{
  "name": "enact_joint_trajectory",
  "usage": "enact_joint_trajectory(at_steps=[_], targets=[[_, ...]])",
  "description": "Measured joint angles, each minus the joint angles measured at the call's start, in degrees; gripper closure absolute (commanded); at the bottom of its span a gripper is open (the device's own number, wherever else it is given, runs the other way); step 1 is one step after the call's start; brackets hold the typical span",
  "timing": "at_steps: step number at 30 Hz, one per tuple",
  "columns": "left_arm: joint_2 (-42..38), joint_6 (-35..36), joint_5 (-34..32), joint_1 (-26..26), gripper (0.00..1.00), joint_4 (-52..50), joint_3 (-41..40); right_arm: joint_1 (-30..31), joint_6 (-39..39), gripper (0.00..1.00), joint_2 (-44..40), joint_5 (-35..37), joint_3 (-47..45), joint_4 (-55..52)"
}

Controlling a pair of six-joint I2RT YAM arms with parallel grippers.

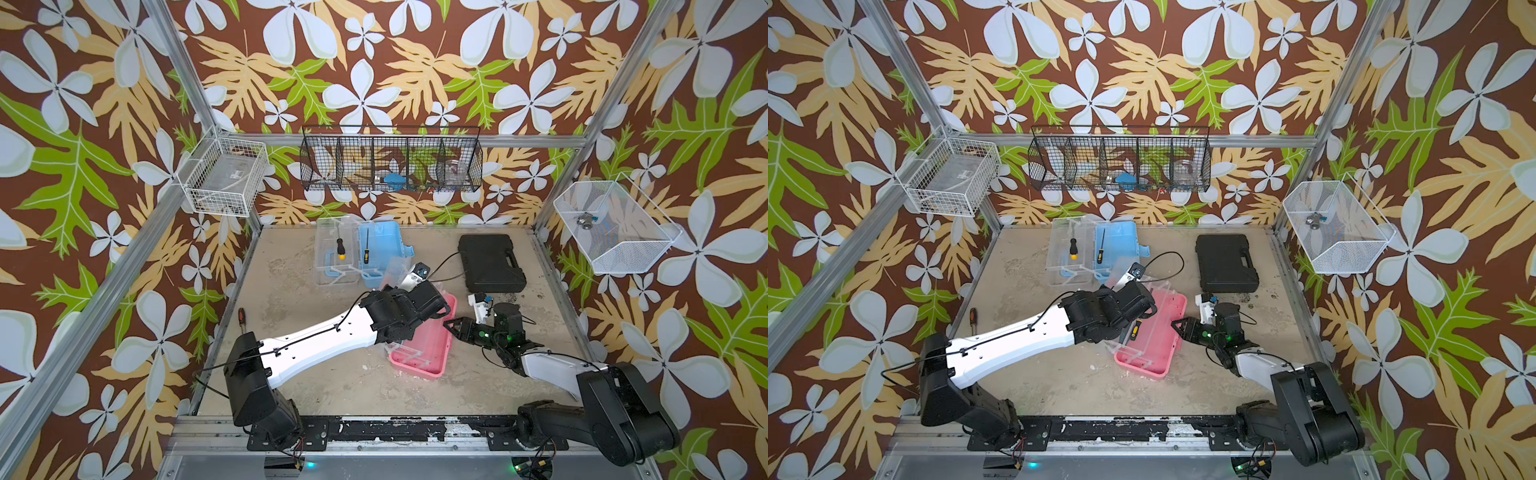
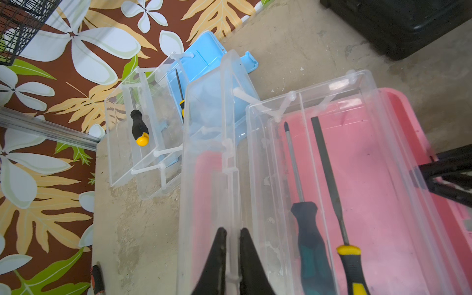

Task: Close toolboxes
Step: Close the toolbox lid.

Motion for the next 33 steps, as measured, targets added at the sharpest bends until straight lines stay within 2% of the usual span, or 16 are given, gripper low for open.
enact_joint_trajectory(at_steps=[8, 10, 12, 15, 20, 25, 28, 33], targets=[[-1.77, -2.91, 16.41, -0.98, 0.48, 11.19, -3.04, 0.04, -0.5, 0.62, 0.48, -0.2, 0.5, 0.61], [-2.36, -3.26, 19.41, -0.98, 0.37, 13.57, -4.24, 0.04, -0.81, 0.62, 0.37, -0.13, 0.66, 0.5], [-3.21, -3.93, 22.58, -0.98, 0.22, 16.2, -5.64, 0.04, -1.22, 0.62, 0.09, 0.04, 0.81, 0.35], [-5.11, -4.33, 27.32, -0.96, 0.11, 20.59, -8.04, 0.02, -1.64, 0.62, -0.2, 0.33, 1.09, -0.59], [-7.17, -4.83, 33.38, -0.92, 0.03, 26.99, -9.07, 0.02, -2.56, 0.61, -0.17, 0.98, 1.46, -1.97], [-8.09, -4.33, 34.14, -0.24, 0.04, 28.52, -7.89, 0.04, -3.13, 0.59, -0.52, 2.47, 2.82, -5.77], [-9.68, -4.26, 33.7, 3.58, 0.07, 28.3, -9.49, 0.13, -4.39, 0.57, -2.38, 5.64, 5.07, -11.15], [-12.33, -4.31, 31.34, 10.95, 0.14, 27.58, -16.92, -0.81, -7.19, 0.52, -6.25, 11.87, 9.25, -20.39]])
